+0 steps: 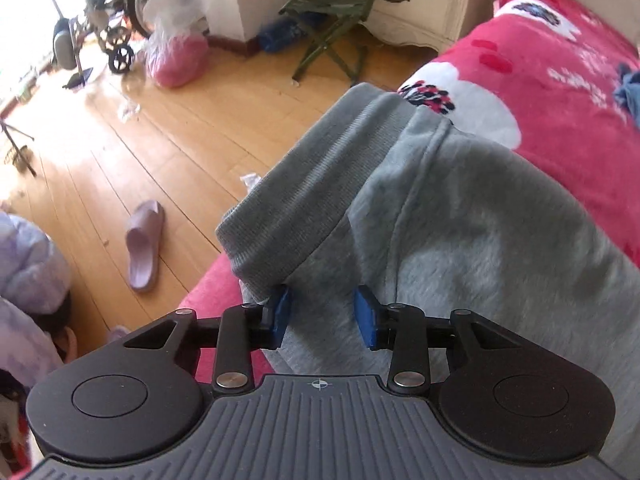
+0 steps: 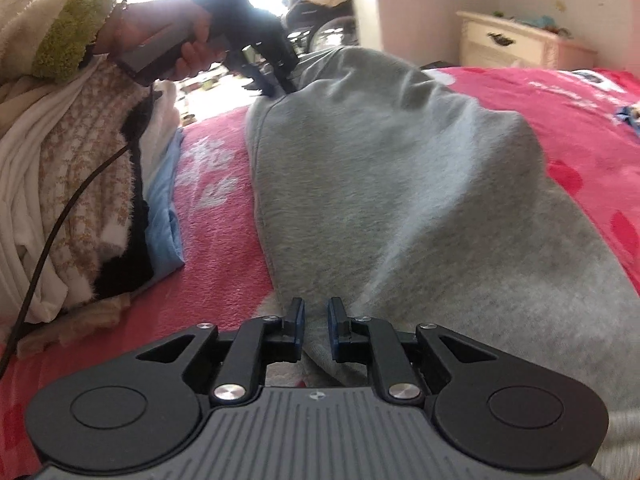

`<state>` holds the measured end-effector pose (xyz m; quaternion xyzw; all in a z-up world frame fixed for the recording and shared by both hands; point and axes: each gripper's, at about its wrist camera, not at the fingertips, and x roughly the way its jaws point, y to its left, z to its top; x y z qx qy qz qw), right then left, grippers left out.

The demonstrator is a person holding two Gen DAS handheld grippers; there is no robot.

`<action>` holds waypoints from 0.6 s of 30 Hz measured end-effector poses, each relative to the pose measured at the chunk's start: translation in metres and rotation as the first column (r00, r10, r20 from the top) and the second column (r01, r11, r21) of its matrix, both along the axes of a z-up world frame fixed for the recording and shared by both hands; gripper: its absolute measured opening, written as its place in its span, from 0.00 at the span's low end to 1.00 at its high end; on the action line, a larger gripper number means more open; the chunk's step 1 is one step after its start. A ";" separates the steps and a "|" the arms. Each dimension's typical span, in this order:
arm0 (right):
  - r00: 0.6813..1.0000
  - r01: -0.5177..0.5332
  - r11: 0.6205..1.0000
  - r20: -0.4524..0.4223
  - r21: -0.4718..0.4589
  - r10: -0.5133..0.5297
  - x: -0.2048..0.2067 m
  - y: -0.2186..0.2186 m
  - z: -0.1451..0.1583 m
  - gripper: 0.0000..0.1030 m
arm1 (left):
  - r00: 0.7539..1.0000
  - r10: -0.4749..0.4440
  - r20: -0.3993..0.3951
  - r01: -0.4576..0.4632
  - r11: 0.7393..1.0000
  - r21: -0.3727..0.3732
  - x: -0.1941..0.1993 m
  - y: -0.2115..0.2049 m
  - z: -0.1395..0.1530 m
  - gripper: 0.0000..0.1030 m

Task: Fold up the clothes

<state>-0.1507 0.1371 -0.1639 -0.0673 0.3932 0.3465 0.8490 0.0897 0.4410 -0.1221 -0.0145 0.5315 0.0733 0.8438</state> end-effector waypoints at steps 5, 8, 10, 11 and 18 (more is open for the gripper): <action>0.998 0.044 0.999 0.039 -0.006 -0.044 -0.015 0.009 -0.005 0.43 | 0.993 0.044 0.110 -0.058 0.989 0.133 -0.019 -0.027 0.040 0.40; 0.994 0.037 0.999 0.107 -0.031 -0.033 -0.027 0.018 -0.003 0.46 | 0.973 -0.086 0.212 0.044 0.980 0.196 -0.056 -0.076 0.082 0.42; 0.992 0.037 0.999 0.122 0.018 -0.039 -0.032 0.011 0.008 0.45 | 0.953 -0.185 0.242 0.142 0.972 0.186 -0.083 -0.109 0.101 0.45; 0.990 0.041 0.998 0.131 0.040 -0.046 -0.035 0.003 0.016 0.46 | 0.941 -0.233 0.244 0.193 0.965 0.177 -0.097 -0.125 0.106 0.47; 0.975 0.096 0.994 0.197 0.046 -0.103 -0.063 -0.098 0.076 0.48 | 0.893 -0.381 0.239 0.390 0.921 0.011 -0.168 -0.208 0.088 0.49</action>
